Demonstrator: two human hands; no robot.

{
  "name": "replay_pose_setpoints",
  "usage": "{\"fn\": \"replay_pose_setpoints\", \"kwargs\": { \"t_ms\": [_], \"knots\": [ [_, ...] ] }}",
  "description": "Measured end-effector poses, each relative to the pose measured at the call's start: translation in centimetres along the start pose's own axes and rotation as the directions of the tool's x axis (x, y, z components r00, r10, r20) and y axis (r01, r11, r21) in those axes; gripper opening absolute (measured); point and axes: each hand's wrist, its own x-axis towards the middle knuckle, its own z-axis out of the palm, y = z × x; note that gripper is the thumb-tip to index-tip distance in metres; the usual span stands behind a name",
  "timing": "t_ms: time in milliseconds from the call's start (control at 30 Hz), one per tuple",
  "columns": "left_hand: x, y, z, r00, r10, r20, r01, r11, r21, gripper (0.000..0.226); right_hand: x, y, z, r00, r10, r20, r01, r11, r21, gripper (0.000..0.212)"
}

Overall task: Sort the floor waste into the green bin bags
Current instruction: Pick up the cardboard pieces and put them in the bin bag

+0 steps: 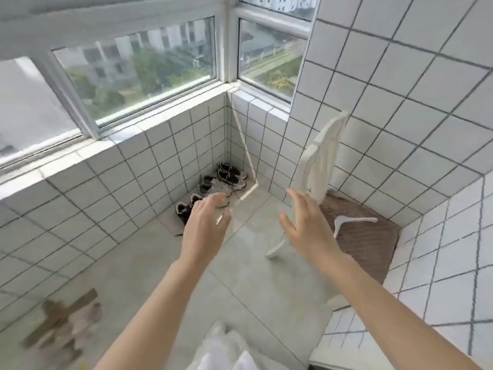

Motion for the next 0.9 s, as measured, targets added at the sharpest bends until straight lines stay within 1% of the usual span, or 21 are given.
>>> {"fn": "replay_pose_setpoints", "kwargs": {
  "t_ms": [67, 167, 267, 400, 633, 767, 900],
  "knots": [
    [-2.2, -0.6, -0.9, 0.995, -0.079, -0.055, 0.08, 0.997, 0.018, 0.024, -0.2, -0.7, 0.8, 0.996, -0.073, 0.041, 0.072, 0.997, 0.026, 0.052],
    [-6.3, -2.1, -2.3, 0.978, -0.179, -0.109, 0.184, 0.982, 0.033, 0.024, -1.3, -2.1, 2.6, 0.977, -0.166, 0.138, 0.16, 0.986, 0.049, 0.053],
    [-10.4, -3.7, -4.3, 0.951, -0.244, -0.191, 0.257, 0.966, 0.042, 0.024, -2.6, -4.1, 4.4, 0.947, -0.276, 0.166, 0.262, 0.96, 0.1, 0.052],
    [-16.1, -6.4, -6.7, 0.898, -0.336, -0.284, 0.364, 0.93, 0.051, 0.027, -5.2, -7.7, 6.9, 0.899, -0.377, 0.224, 0.341, 0.921, 0.187, 0.051],
    [-27.8, -10.9, -10.9, 0.777, -0.507, -0.373, 0.553, 0.833, 0.019, 0.027, -12.6, -14.6, 12.2, 0.781, -0.519, 0.346, 0.455, 0.854, 0.253, 0.05],
    [-35.2, -13.2, -13.8, 0.689, -0.597, -0.41, 0.645, 0.764, -0.028, 0.026, -18.0, -19.1, 15.0, 0.724, -0.545, 0.422, 0.46, 0.838, 0.293, 0.048],
    [-42.9, -15.3, -16.9, 0.588, -0.671, -0.451, 0.719, 0.689, -0.088, 0.021, -23.2, -22.9, 17.6, 0.647, -0.567, 0.509, 0.472, 0.823, 0.317, 0.05]
  ]
}}
